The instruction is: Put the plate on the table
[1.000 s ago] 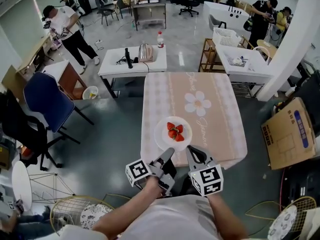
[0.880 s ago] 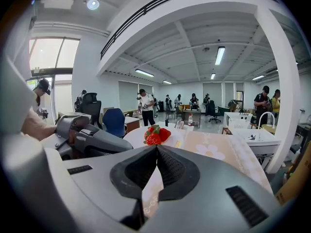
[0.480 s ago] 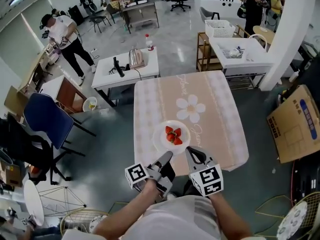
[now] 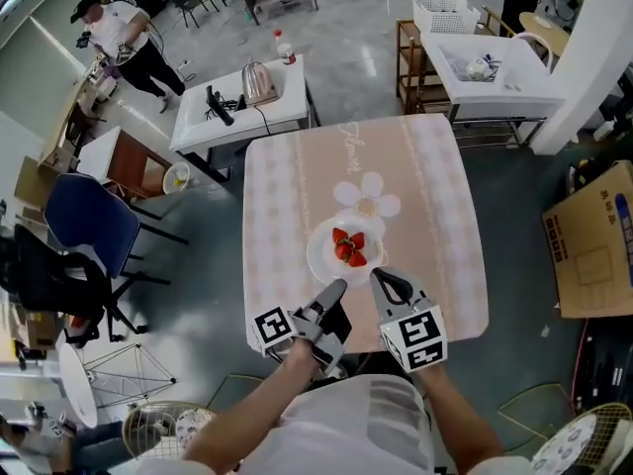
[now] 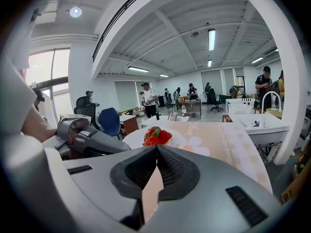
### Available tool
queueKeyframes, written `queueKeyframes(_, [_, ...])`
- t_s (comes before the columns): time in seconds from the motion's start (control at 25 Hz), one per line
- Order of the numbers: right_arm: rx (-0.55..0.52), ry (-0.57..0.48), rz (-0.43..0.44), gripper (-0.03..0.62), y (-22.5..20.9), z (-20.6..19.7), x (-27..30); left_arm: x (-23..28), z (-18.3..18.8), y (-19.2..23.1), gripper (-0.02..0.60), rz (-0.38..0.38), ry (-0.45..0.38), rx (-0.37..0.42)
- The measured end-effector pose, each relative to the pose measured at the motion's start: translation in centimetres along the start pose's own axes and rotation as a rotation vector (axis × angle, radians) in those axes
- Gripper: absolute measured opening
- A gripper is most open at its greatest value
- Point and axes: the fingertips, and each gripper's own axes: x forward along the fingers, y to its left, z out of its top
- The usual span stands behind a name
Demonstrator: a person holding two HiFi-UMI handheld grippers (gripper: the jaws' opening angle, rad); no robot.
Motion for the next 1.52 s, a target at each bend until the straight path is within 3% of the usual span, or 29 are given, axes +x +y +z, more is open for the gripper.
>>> queueKeyframes(0.52, [0.104, 0.045, 0.094, 0.005, -4.7, -1.5, 5.5, 6.8, 3.3, 2.5, 0.018, 0.050, -0.073, 0.029])
queueKeyframes(1.16, [0.157, 0.130, 0.166, 0.005, -7.3, -4.9, 8.8, 11.1, 4.6, 6.5, 0.025, 0.105, -0.119, -0.019])
queueKeyframes(1.52, [0.161, 0.147, 0.175, 0.005, -7.6, -5.4, 9.3, 10.7, 5.3, 7.3, 0.031, 0.235, -0.127, 0.071])
